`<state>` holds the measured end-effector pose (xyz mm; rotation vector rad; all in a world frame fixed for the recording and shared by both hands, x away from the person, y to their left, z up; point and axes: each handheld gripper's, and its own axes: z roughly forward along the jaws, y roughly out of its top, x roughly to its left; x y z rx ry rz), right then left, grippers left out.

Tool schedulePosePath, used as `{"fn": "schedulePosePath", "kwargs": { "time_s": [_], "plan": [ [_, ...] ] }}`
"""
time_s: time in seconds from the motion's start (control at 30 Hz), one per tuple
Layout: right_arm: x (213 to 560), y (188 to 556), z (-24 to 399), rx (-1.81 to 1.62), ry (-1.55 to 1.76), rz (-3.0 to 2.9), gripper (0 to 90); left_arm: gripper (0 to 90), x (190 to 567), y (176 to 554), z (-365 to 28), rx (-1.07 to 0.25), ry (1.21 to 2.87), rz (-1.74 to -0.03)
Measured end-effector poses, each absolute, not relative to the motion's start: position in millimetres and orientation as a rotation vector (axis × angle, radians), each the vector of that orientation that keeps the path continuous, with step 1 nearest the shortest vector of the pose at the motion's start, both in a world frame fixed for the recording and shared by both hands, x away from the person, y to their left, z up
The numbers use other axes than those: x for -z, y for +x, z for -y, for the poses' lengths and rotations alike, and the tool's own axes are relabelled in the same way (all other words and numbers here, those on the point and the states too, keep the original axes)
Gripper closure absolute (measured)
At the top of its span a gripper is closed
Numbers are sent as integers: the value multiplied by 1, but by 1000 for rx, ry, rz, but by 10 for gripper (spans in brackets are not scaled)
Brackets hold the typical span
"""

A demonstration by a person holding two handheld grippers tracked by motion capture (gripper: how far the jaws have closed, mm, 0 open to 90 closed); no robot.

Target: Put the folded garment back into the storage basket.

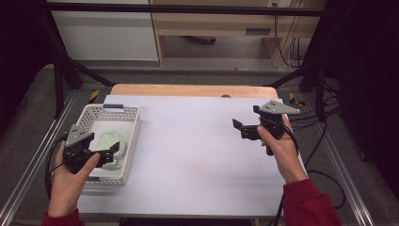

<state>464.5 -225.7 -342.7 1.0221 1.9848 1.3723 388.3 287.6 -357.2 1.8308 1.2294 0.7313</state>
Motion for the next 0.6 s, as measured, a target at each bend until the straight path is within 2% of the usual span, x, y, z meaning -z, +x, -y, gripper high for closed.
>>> {"fn": "schedulePosePath", "kwargs": {
  "time_s": [0.6],
  "plan": [
    [370,458,258,-1320,1102,-1980,60,69,359,388,-288,-730,1837,-1234]
  ]
}}
